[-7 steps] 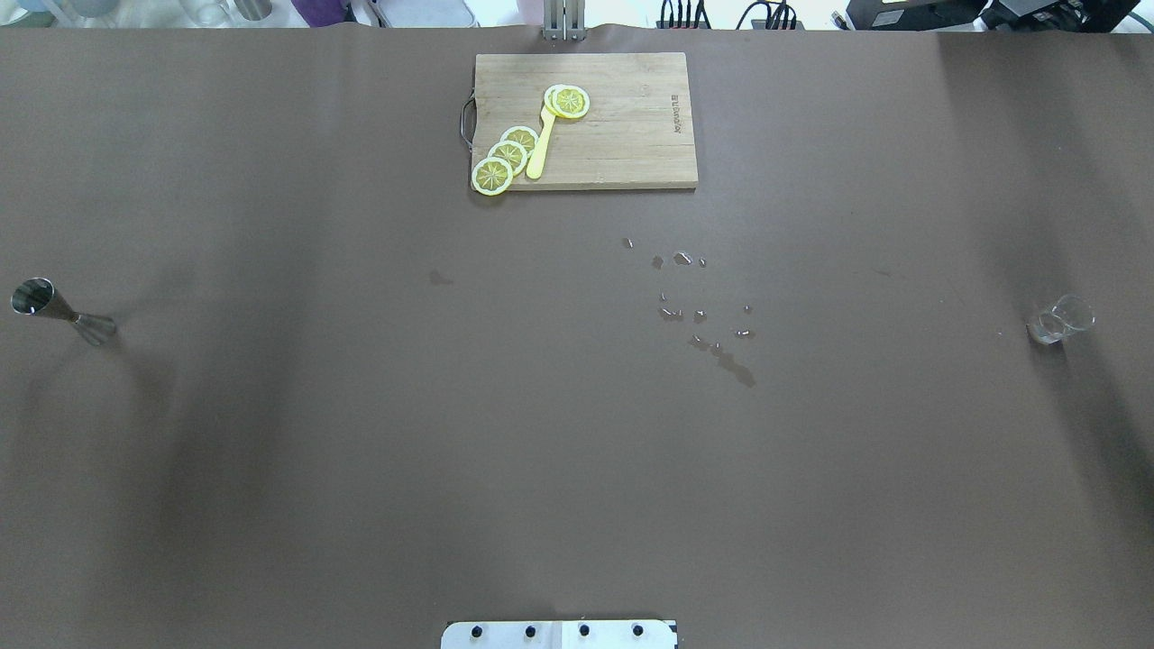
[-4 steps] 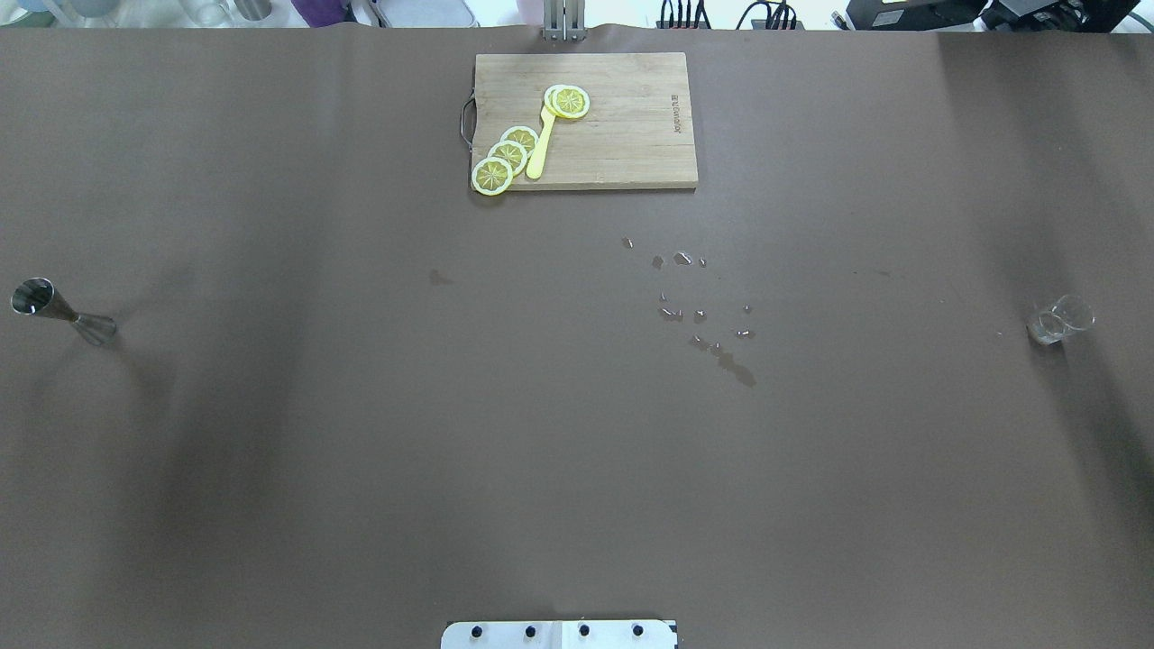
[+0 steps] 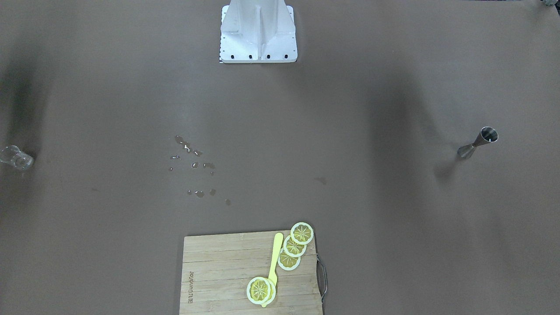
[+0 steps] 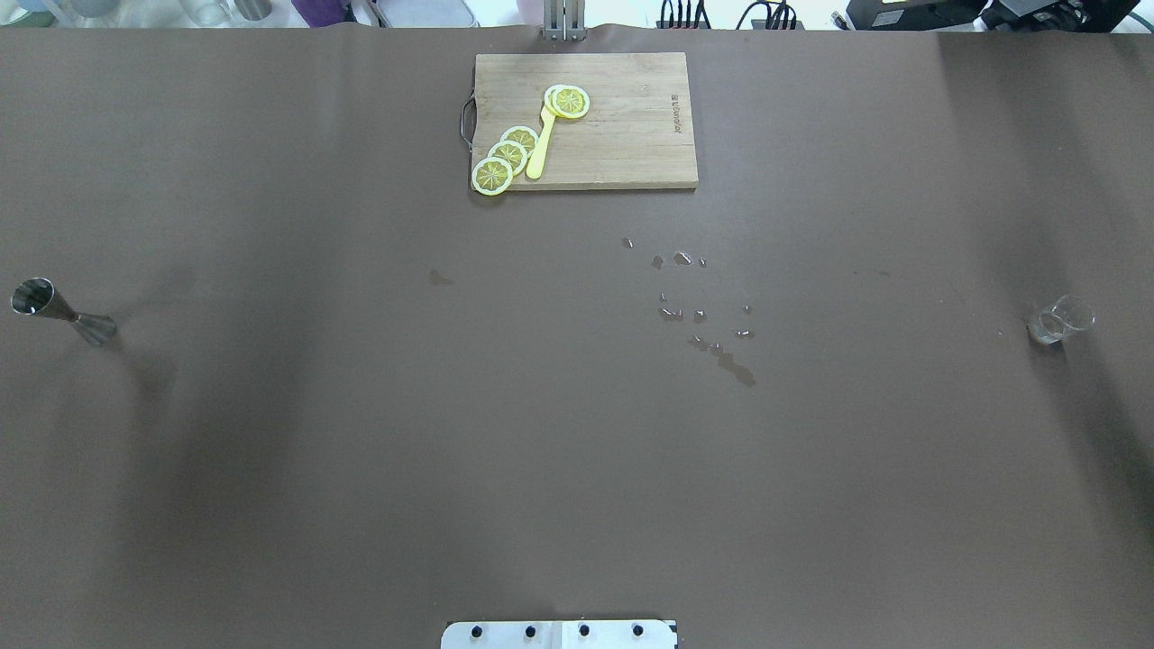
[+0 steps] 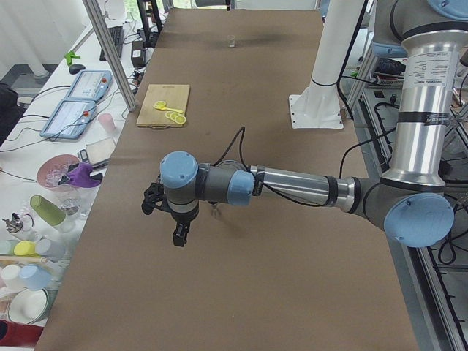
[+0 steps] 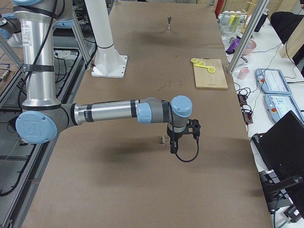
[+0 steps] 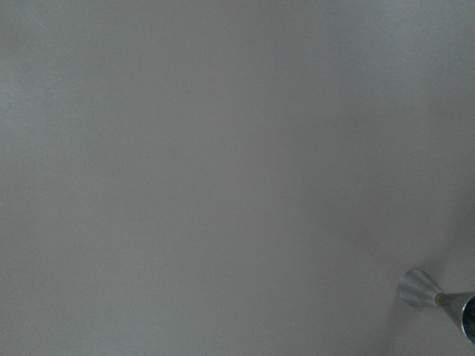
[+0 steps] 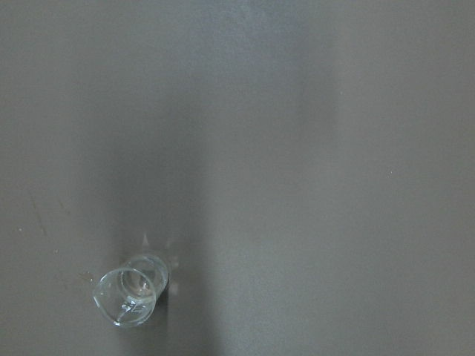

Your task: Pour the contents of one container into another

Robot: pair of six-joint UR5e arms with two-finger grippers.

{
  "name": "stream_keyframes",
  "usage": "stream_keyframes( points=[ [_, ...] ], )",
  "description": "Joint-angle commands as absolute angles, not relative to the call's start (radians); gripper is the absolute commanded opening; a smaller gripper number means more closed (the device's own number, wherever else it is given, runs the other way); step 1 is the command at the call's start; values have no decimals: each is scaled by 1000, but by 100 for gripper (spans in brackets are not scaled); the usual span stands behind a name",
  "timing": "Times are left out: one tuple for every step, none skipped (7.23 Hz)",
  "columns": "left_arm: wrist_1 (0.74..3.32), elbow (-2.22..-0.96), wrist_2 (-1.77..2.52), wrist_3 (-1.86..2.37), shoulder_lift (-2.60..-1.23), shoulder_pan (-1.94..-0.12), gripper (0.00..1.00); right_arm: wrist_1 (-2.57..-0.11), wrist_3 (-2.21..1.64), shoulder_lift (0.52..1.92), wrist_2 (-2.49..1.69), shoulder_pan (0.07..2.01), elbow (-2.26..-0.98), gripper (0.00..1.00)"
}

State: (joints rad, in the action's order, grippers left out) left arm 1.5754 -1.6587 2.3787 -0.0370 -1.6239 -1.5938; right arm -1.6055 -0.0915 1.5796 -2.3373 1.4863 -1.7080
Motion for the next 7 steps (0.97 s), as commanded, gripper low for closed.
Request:
stream_keyframes(
  points=[
    [1577, -1692, 2379, 62, -1634, -1594, 98, -1434, -81, 1603, -2345, 1464, -1656, 100],
    [1595, -1719, 2378, 130, -1640, -1594, 98, -1369, -55, 1641, -2374, 1462, -1648, 100],
    [1653, -1733, 2375, 199, -1644, -1592, 98, -1321, -13, 1657, -2385, 1457, -1644, 100],
    [1711, -1735, 2370, 256, -1646, -1592, 98, -1307, -3, 1658, -2382, 1435, -1644, 100],
    [1742, -1759, 2365, 335, -1644, -1574, 98, -1305, 20, 1652, -2375, 1405, -1647, 100],
    [1752, -1785, 2364, 378, -1641, -1533, 98, -1305, 72, 1652, -2373, 1391, -1647, 100],
    [1775, -1824, 2324, 462, -1640, -1485, 98, -1307, 142, 1652, -2372, 1375, -1644, 100]
  ],
)
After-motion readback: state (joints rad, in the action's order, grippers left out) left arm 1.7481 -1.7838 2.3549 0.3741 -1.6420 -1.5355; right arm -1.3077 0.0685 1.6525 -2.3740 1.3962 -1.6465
